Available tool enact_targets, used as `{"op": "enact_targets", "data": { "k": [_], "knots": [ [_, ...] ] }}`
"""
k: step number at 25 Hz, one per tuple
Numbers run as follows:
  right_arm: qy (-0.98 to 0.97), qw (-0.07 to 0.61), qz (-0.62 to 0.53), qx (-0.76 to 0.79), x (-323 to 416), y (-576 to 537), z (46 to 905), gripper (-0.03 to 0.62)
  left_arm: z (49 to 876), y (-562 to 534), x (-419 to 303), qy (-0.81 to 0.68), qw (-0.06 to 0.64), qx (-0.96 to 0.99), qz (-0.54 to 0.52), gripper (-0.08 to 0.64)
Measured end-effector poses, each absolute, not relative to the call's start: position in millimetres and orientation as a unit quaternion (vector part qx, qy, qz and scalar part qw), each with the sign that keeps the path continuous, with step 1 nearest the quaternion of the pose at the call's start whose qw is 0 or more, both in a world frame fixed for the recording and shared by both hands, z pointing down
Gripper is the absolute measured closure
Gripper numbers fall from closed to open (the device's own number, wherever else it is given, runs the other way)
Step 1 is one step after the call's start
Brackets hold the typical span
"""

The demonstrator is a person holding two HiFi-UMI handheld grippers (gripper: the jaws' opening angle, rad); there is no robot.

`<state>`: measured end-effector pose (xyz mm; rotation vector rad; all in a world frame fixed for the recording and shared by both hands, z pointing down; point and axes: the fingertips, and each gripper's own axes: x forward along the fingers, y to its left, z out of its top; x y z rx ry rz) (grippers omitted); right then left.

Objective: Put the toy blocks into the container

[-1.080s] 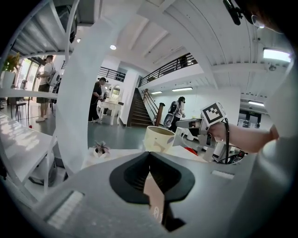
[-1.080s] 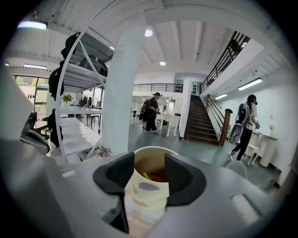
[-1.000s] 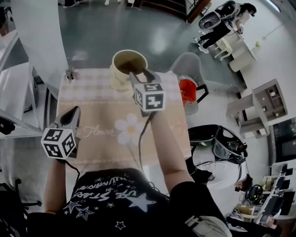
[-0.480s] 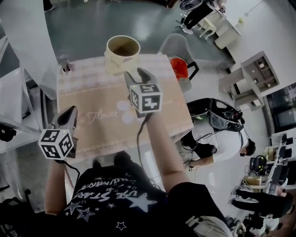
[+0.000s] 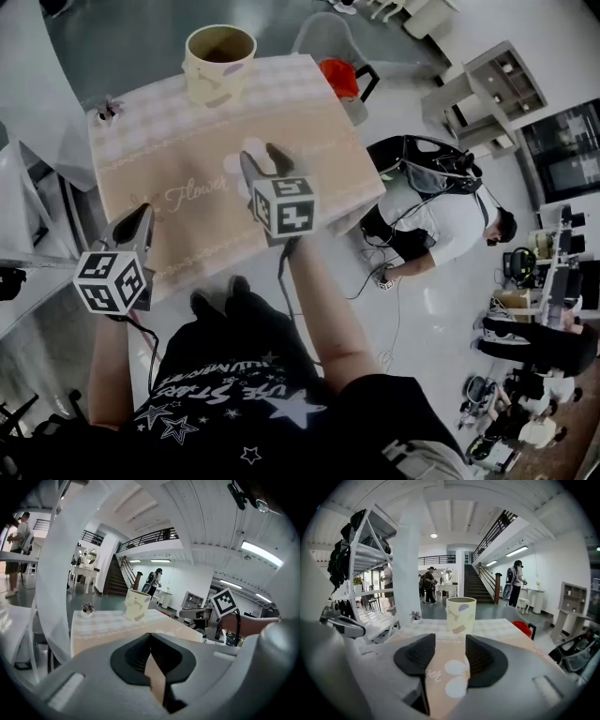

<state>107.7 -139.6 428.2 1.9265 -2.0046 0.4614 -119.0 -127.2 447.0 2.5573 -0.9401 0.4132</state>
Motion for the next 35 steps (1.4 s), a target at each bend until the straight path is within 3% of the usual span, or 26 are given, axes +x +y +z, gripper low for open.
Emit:
{"op": "enact_targets", "data": {
  "k": [13,15,24,30,35],
  "knots": [
    [-0.705,0.162,0.206,0.659,88.0,-115.9,461.3,0.392,461.0,-103.2,-103.2,-0.311,0.201,0.915,0.161,0.551],
    [-0.706,0.167,0.211,0.655,85.6,-108.8,466.5,0.425,462.0,-97.0,-102.9,-0.313,0.203,0.914,0.161,0.551],
    [-0.707,0.163,0.217,0.653,95.8,-56.7,462.7,0.467,450.9,-52.4,-96.7,-0.327,0.192,0.911,0.159,0.551],
    [-0.707,0.149,0.217,0.657,107.7,-14.7,451.2,0.586,440.4,-18.3,-88.9,-0.333,0.184,0.912,0.154,0.551],
    [-0.710,0.146,0.214,0.655,116.5,17.4,445.6,0.588,434.3,6.1,-80.6,-0.334,0.178,0.913,0.150,0.551]
  ]
}}
